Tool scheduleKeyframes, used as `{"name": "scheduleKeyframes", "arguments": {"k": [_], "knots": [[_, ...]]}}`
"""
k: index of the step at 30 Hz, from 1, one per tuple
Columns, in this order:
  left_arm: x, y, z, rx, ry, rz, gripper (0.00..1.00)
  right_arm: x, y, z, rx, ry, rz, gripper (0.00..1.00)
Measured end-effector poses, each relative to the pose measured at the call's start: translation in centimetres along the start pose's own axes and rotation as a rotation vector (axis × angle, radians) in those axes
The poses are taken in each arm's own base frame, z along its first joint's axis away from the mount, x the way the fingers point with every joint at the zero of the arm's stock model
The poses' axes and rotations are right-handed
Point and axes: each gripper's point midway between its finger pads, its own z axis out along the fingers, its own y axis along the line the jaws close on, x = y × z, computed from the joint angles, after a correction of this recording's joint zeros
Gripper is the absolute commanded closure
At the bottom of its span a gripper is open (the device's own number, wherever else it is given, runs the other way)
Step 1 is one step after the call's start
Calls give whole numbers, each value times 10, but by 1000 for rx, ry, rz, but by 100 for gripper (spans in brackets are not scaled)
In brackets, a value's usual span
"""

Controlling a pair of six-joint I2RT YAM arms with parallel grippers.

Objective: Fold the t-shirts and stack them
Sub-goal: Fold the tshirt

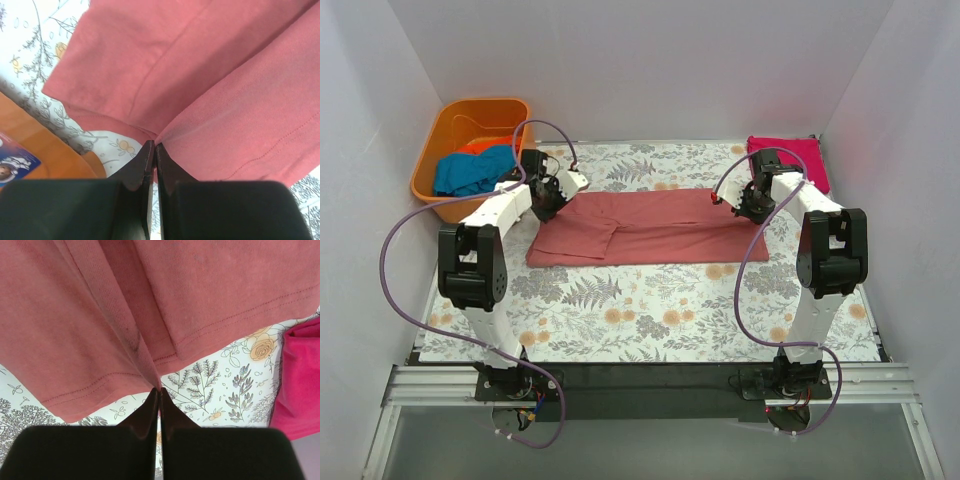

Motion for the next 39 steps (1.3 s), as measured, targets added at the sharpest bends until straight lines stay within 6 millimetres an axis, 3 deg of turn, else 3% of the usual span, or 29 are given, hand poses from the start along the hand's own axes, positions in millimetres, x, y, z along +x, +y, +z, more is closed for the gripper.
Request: {"name": "scheduleKeyframes", "arguments": {"k": [9,10,11,15,21,25,30,34,39], "knots": [[2,3,12,12,15,4,100,2,0,2,-2,5,-2,98],[2,2,13,14,18,3,97,2,-1,3,-1,9,-2,92],[3,2,14,13,19,1,89,3,0,4,-2,13,0,79],[0,9,13,-6,23,-39,72,8,-6,7,9,45,20,68],[-19,24,-12,-29,-41,-193,62,10,-20,-8,52,46,117,61],[-15,9,-45,-5,-65,-316,57,11,-7,-29,26,5,236,60],[13,-32,-76,23,-56,-451,51,19,17,-48,-41,-73,462,58],[45,-60,-68,65,9,-552,48,34,43,-39,-136,-76,647,52],[79,-71,-55,63,84,-650,48,36,59,-20,-221,-66,771,49]]}}
